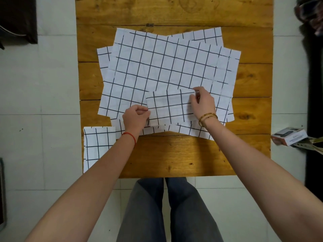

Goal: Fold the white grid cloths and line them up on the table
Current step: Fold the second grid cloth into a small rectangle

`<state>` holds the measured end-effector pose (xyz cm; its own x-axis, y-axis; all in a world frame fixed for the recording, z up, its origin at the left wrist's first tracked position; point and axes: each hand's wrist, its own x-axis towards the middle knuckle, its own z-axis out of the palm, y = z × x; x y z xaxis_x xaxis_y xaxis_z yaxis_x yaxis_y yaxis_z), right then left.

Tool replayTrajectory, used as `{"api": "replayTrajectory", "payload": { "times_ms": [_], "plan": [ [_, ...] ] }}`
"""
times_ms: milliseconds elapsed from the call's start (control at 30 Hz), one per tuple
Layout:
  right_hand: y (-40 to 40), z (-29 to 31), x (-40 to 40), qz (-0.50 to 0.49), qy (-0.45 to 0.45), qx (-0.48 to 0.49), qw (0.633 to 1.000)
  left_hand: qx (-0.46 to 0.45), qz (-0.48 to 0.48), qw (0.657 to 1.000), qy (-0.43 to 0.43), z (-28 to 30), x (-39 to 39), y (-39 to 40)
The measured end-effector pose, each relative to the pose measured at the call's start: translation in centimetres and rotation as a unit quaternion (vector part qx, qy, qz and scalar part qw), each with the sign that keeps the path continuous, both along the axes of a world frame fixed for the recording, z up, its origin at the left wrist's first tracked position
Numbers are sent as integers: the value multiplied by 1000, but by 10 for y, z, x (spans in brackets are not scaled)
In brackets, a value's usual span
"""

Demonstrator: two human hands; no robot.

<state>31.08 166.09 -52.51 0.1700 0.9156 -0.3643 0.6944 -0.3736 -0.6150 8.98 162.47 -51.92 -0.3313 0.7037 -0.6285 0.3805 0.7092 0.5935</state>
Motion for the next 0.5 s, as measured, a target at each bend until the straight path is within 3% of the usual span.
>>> {"api": "replayTrajectory", "payload": {
  "times_ms": [167,500],
  "plan": [
    [-2,0,1,-37,18,-29,999,-22,46,996,-67,0,6,1],
    [4,5,3,-66,36,-17,997,52,-60,996,33,-2,3,-1]
  ]
}}
